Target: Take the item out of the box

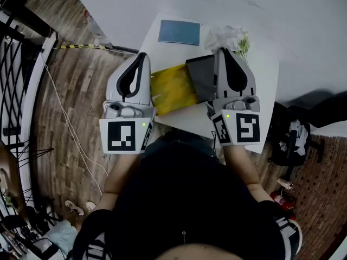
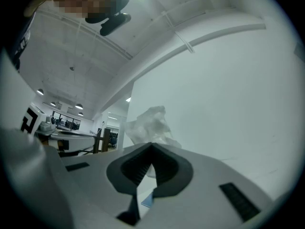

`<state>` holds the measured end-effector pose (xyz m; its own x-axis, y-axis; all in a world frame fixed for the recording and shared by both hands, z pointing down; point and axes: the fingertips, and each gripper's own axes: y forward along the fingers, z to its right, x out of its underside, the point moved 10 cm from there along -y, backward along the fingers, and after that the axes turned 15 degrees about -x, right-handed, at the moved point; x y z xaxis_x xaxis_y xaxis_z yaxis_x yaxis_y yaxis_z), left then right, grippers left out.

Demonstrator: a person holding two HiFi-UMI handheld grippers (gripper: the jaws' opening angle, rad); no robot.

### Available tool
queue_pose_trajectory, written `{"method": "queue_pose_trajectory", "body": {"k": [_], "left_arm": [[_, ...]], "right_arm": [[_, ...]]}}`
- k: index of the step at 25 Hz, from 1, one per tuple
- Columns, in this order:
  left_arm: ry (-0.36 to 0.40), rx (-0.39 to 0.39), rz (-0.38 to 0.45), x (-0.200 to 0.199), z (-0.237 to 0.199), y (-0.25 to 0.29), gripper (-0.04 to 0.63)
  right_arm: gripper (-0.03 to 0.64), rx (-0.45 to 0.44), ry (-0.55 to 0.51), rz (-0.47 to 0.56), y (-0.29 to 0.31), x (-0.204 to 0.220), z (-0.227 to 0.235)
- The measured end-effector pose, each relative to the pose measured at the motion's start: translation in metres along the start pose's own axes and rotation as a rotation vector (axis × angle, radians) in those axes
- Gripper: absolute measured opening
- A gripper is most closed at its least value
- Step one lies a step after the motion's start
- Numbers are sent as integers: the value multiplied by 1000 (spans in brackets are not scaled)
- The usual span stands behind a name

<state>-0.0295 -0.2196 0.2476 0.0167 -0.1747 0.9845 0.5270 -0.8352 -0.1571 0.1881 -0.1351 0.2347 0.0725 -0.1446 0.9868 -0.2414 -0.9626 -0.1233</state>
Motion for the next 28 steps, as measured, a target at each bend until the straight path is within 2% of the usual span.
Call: {"method": "queue_pose_trajectory", "body": {"k": [10,28], "left_arm": [[2,-16,-17,-1,4,-16,9],[17,-102,-35,5,26,-49,9]], "right_arm": [[11,3,-6,-7,-13,1,-5],[11,-101,14,-8,-35,17,-6]]}}
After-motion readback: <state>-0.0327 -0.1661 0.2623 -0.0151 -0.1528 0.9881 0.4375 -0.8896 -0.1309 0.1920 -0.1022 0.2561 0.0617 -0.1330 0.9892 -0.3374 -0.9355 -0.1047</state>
